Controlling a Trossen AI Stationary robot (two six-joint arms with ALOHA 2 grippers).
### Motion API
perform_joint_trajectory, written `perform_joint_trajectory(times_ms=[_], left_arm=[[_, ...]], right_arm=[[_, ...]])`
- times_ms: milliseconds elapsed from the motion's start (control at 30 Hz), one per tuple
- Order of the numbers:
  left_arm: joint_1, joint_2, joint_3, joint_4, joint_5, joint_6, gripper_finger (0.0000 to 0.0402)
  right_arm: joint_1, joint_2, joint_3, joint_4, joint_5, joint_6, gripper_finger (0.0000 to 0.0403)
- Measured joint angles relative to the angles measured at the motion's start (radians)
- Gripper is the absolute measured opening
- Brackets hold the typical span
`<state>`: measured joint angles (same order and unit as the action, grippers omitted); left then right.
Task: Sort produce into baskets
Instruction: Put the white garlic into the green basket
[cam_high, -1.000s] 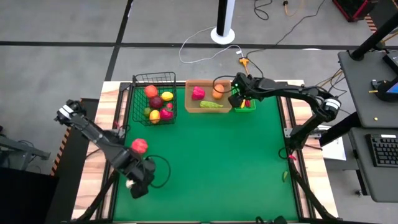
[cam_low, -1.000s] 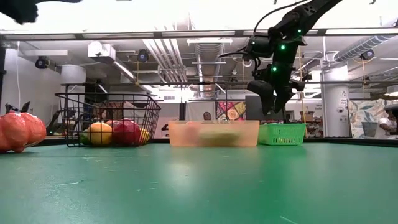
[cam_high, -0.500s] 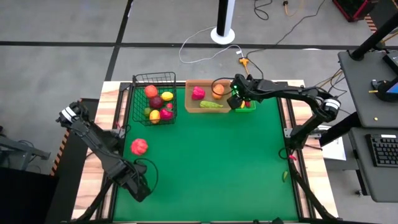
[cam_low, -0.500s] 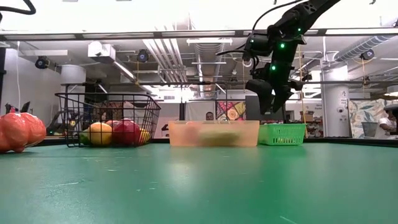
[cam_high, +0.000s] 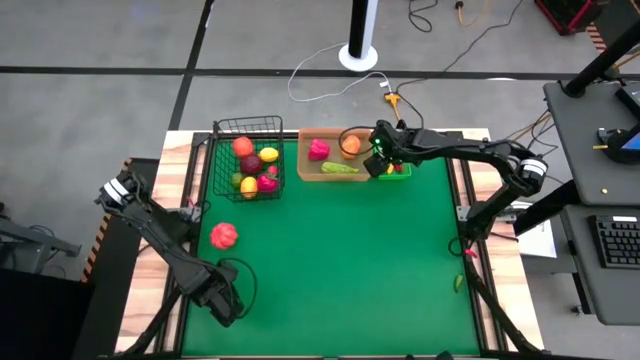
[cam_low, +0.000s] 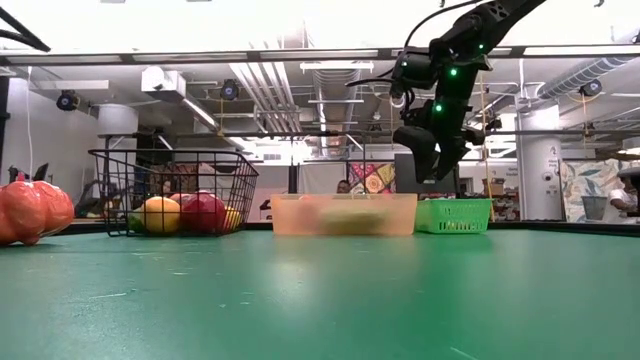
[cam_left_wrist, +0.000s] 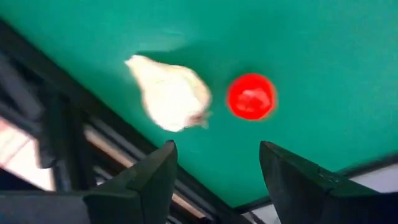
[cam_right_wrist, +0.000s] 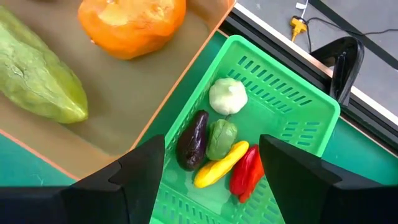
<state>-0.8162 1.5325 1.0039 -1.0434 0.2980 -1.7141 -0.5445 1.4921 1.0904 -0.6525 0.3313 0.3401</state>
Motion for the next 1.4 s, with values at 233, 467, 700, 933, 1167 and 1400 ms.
perform_joint_trajectory(times_ms=[233,467,700,933,1167,1400], left_arm=[[0.0,-0.001,-0.003,-0.082,0.0,-0.024,0.021],[0.0,0.012,-0.017,-0.078,-0.019,-0.024,0.021],[0.0,0.036,-0.025,-0.073,-0.019,-0.024,0.021],[0.0,0.062,-0.043,-0.063,-0.02,-0.016,0.021],[0.0,0.088,-0.07,-0.009,-0.02,0.003,0.021],[0.0,0.095,-0.079,0.008,-0.024,0.016,0.0203]], right_arm=[[0.011,0.0,0.0,0.002,-0.001,0.0,0.0254],[0.021,0.0,0.0,0.006,-0.001,0.0,0.0258],[0.024,0.0,0.0,0.007,-0.001,0.0,0.0257],[0.024,0.0,0.0,0.007,-0.001,0.0,0.0259],[0.024,0.0,0.0,0.007,-0.001,0.0,0.0262],[0.024,0.0,-0.001,0.007,-0.001,0.0,0.0259]])
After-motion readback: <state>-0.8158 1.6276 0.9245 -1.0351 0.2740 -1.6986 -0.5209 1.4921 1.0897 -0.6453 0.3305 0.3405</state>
